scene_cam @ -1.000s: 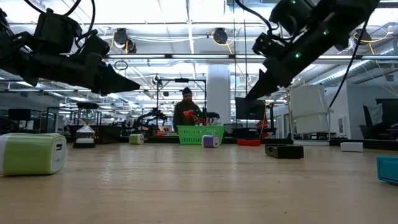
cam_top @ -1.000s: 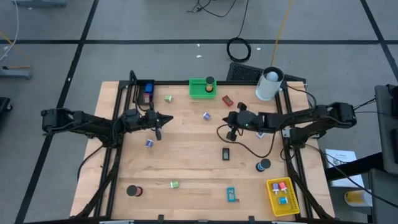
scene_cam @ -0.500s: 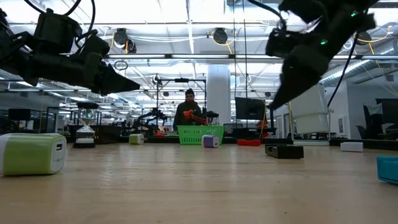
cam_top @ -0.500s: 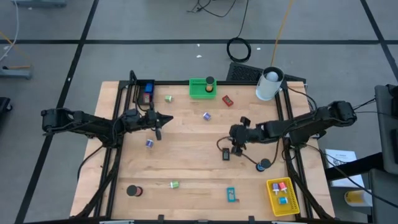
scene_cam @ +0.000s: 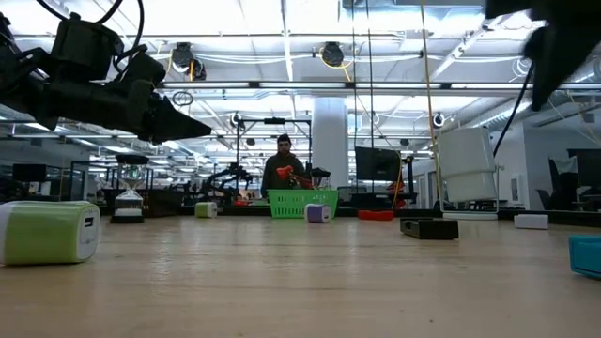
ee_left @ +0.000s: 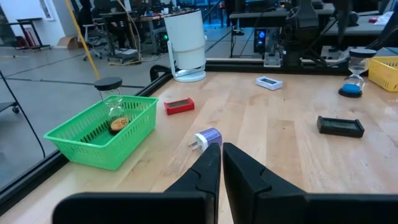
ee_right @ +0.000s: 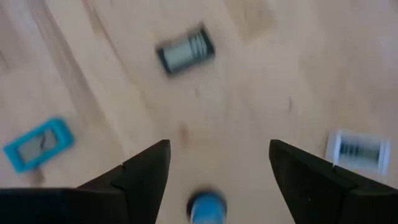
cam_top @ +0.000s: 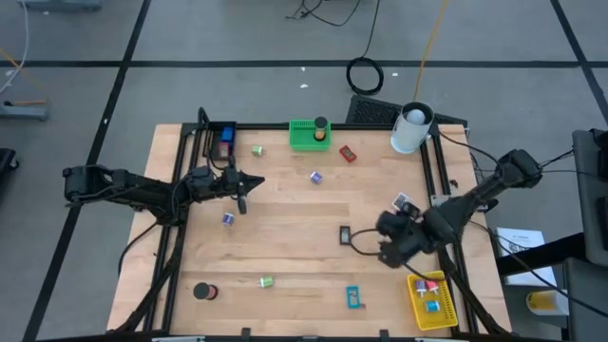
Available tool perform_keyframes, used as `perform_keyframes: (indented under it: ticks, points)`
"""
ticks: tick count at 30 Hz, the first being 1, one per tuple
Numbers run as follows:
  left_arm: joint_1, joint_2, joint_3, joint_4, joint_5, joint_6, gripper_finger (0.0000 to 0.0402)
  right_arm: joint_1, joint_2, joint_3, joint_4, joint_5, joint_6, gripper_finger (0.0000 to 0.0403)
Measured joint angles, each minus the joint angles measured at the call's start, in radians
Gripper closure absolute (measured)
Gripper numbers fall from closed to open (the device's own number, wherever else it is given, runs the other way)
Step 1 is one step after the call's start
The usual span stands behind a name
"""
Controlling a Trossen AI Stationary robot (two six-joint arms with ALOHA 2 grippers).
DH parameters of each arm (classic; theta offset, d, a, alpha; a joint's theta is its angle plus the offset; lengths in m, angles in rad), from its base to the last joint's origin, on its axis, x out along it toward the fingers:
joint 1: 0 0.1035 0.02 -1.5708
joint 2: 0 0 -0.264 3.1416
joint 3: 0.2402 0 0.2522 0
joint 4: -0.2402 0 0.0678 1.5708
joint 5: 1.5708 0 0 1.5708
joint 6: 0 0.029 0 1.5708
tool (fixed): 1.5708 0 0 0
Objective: Pick & Place Office items
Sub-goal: Put the blue hourglass into the green basket
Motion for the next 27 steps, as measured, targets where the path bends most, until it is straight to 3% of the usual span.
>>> perform_keyframes:
  ticks: [4,9,17,27]
  points:
    - [0.000,0.000,0.000,0.000,0.000,0.000,0.0376,0.109,0.000,0.003,-0.143,-0.009,0.210,0.0131]
    - [0.000,0.000,0.000,0.000,0.000,0.000,0.0376,0.173,0.000,0.003,-0.208,-0.007,0.326,0.0110]
    - [0.000,0.000,0.000,-0.002,0.000,0.000,0.0376,0.221,0.000,-0.029,-0.193,-0.037,0.386,0.0063]
    - [0.000,0.000,0.000,-0.009,0.000,0.000,0.0376,0.270,0.001,-0.169,-0.019,-0.059,0.379,0.0064]
